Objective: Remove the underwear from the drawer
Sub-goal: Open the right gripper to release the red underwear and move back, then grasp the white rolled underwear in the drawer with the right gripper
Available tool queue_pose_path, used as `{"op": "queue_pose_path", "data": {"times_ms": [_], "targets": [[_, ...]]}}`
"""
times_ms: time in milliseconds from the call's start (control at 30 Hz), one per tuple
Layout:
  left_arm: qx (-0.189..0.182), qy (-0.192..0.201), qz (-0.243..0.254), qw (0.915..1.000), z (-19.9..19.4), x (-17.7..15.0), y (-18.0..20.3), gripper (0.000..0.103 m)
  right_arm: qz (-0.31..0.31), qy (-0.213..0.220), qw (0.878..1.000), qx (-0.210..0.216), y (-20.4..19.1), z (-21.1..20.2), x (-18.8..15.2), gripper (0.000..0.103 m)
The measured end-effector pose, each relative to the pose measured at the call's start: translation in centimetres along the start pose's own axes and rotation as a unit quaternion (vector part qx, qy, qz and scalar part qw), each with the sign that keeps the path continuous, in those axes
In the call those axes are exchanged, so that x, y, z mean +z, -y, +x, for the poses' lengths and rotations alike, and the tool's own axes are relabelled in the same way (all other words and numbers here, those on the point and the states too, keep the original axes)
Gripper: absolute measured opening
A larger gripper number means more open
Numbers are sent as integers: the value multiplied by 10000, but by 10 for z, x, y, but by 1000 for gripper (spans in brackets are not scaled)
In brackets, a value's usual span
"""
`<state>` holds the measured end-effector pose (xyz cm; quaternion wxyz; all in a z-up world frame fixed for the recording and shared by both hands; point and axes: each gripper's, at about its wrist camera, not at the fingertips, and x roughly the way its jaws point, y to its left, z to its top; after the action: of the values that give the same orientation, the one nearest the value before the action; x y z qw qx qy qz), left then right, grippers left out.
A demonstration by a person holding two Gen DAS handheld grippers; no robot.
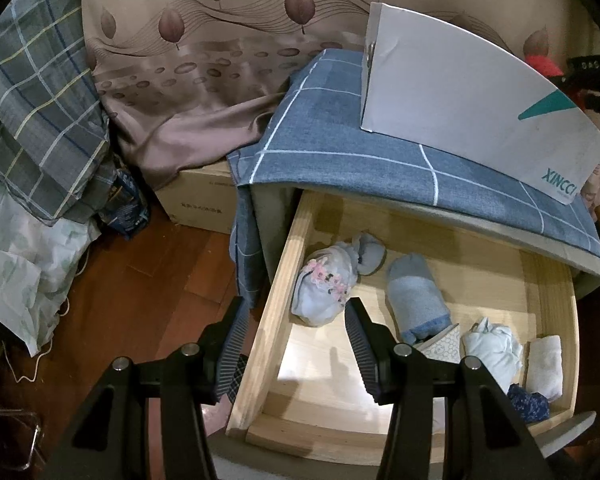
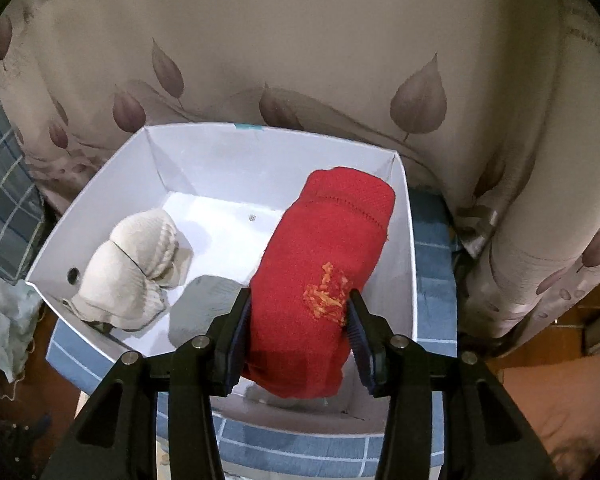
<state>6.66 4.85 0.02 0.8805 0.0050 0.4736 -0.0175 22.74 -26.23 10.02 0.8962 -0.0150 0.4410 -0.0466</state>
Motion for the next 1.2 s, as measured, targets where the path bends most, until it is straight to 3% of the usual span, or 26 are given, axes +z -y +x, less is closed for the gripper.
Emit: {"op": "queue_pose_path", "data": {"times_ms": [400, 767, 967, 1200], "targets": [[27, -53, -11, 10000, 2, 0, 2, 51, -93, -6, 9999, -140, -5, 5, -6, 48], [78, -123, 42, 9999, 4, -1, 3, 51, 40, 53, 9995, 294, 3, -45, -21, 49], [93, -129, 44, 9999, 4, -1, 3, 51, -100, -451, 9975, 535, 4, -72, -65, 49], [108, -145, 54, 9998, 4, -2, 3, 51, -291, -1450, 9879, 466, 2, -59, -133, 48]]}}
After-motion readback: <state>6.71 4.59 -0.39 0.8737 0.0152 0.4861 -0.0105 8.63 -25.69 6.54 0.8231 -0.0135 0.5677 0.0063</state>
